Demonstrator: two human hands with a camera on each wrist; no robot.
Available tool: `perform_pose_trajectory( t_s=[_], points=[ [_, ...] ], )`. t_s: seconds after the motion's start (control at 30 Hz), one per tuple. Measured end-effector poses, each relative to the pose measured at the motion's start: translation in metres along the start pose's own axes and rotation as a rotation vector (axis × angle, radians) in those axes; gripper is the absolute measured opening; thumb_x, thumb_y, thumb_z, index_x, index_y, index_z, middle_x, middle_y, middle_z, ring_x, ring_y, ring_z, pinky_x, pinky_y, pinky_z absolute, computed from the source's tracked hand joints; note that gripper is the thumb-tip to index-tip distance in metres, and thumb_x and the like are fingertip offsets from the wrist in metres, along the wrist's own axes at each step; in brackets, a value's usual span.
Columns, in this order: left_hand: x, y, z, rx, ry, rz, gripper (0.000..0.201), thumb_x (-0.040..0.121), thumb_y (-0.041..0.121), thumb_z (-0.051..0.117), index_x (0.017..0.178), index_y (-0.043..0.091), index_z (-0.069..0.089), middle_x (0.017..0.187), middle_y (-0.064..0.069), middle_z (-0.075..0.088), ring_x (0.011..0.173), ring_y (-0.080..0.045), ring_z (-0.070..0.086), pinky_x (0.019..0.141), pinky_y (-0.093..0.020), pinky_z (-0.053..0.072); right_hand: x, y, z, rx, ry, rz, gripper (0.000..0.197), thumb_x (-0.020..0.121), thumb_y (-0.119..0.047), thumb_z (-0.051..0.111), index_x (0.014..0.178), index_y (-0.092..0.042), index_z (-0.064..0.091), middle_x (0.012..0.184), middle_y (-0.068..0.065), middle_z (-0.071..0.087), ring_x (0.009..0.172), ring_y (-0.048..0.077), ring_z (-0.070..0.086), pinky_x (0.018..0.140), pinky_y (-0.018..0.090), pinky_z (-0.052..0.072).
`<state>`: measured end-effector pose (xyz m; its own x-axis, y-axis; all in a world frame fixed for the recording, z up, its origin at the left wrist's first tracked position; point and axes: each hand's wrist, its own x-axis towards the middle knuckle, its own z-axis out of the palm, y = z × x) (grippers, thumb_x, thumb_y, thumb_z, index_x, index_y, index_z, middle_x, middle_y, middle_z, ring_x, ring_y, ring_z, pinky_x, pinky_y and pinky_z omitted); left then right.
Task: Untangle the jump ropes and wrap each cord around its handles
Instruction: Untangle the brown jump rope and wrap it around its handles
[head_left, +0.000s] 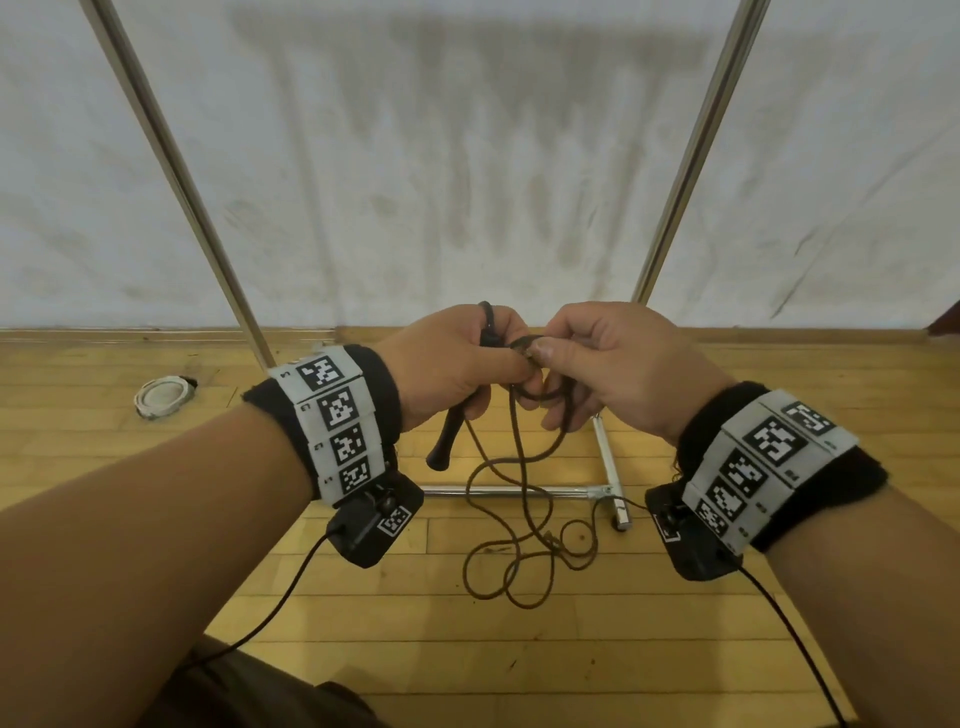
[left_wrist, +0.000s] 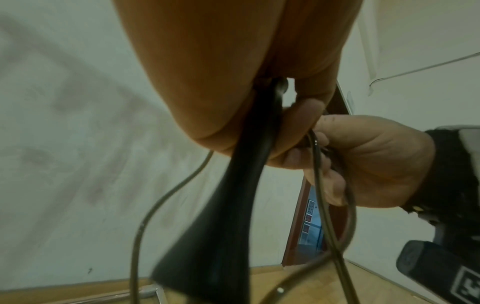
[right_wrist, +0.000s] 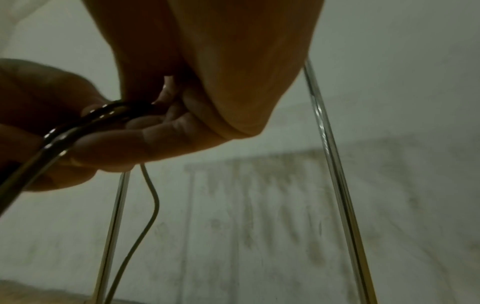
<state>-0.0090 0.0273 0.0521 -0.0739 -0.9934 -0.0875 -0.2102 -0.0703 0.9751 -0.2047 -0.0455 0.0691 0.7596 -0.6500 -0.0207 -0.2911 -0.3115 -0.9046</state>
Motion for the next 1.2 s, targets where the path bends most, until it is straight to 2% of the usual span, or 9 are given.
perform_pose_trajectory(
  t_s=[0.2,0.37,0.47,0.63,0.7,0.8,0.9,1.1,1.2],
  points=[
    [0.000,0.002,0.000,0.073,0.015,0.029,0.013,0.092,0.025,0.071,0.087,0.020,0.061,0.089,-0.012,0.079,0.056,-0.013,0.060,0.046,-0.022,0.043,0.000,0.000,-0.001,0.056,-0.014,0.082,0.040,0.110,-0.034,0.042,0.106,-0.002,0.066,0.085,0.009,0.077,0.076,0.027,0.076,0.063,0.035,0.063],
    [-0.004,0.002,0.001,0.203,-0.007,0.005,0.024,0.078,0.044,0.076,0.067,0.038,0.056,0.088,-0.016,0.077,0.053,-0.014,0.052,0.050,-0.026,0.043,0.000,-0.001,-0.005,0.031,-0.134,0.160,0.031,0.105,-0.019,0.053,0.111,0.010,0.064,0.099,0.018,0.077,0.092,0.029,0.073,0.082,0.040,0.060],
    [-0.004,0.004,0.000,0.189,-0.016,0.009,0.026,0.084,0.040,0.079,0.066,0.036,0.061,0.093,-0.014,0.079,0.055,-0.016,0.053,0.053,-0.028,0.044,0.002,0.001,-0.002,0.174,0.041,0.161,0.025,0.105,-0.013,0.052,0.109,0.010,0.062,0.101,0.030,0.072,0.096,0.045,0.070,0.093,0.053,0.056],
    [-0.006,0.011,-0.005,0.108,0.026,0.043,0.026,0.078,0.038,0.084,0.063,0.035,0.063,0.108,-0.028,0.074,0.071,-0.028,0.054,0.059,-0.034,0.043,0.005,-0.003,-0.002,0.627,0.227,0.171,0.012,0.107,-0.009,0.045,0.105,-0.002,0.054,0.080,0.015,0.055,0.082,0.036,0.058,0.102,0.059,0.049],
    [-0.005,0.011,-0.005,0.119,0.040,0.059,0.028,0.080,0.036,0.084,0.063,0.035,0.062,0.101,-0.025,0.075,0.061,-0.020,0.052,0.058,-0.032,0.042,0.006,-0.002,-0.006,0.546,0.171,0.151,0.018,0.105,-0.014,0.050,0.099,-0.002,0.060,0.072,0.014,0.050,0.077,0.034,0.055,0.100,0.058,0.048],
    [-0.003,0.007,-0.004,0.124,0.024,0.073,0.036,0.096,0.019,0.074,0.065,0.032,0.061,0.092,-0.013,0.080,0.058,-0.016,0.050,0.059,-0.032,0.040,0.006,-0.001,-0.007,0.173,0.025,0.120,0.049,0.091,-0.056,0.062,0.077,-0.010,0.070,0.075,0.012,0.056,0.080,0.024,0.056,0.094,0.047,0.049],
    [-0.003,0.005,-0.002,0.136,-0.019,0.030,0.033,0.097,0.022,0.072,0.068,0.030,0.058,0.091,-0.009,0.080,0.060,-0.017,0.050,0.059,-0.031,0.042,0.007,0.004,-0.006,-0.042,0.100,0.030,0.037,0.092,-0.047,0.068,0.081,-0.012,0.074,0.069,0.004,0.059,0.071,0.014,0.057,0.080,0.039,0.049],
    [-0.008,0.007,-0.013,0.098,-0.024,0.024,0.035,0.095,0.025,0.072,0.065,0.031,0.057,0.095,-0.009,0.080,0.091,-0.032,0.060,0.065,-0.033,0.042,0.014,0.013,-0.025,0.919,0.442,0.267,0.032,0.109,-0.030,0.047,0.084,-0.012,0.057,0.064,0.000,0.053,0.071,0.019,0.062,0.102,0.046,0.054],
    [-0.006,0.006,-0.016,0.174,-0.003,0.037,0.038,0.098,0.022,0.070,0.063,0.031,0.058,0.082,-0.007,0.077,0.070,-0.021,0.057,0.060,-0.028,0.044,0.013,0.014,-0.027,0.735,0.423,0.288,0.027,0.106,-0.025,0.052,0.090,-0.007,0.062,0.064,0.004,0.056,0.077,0.029,0.064,0.102,0.054,0.054]
  ],
)
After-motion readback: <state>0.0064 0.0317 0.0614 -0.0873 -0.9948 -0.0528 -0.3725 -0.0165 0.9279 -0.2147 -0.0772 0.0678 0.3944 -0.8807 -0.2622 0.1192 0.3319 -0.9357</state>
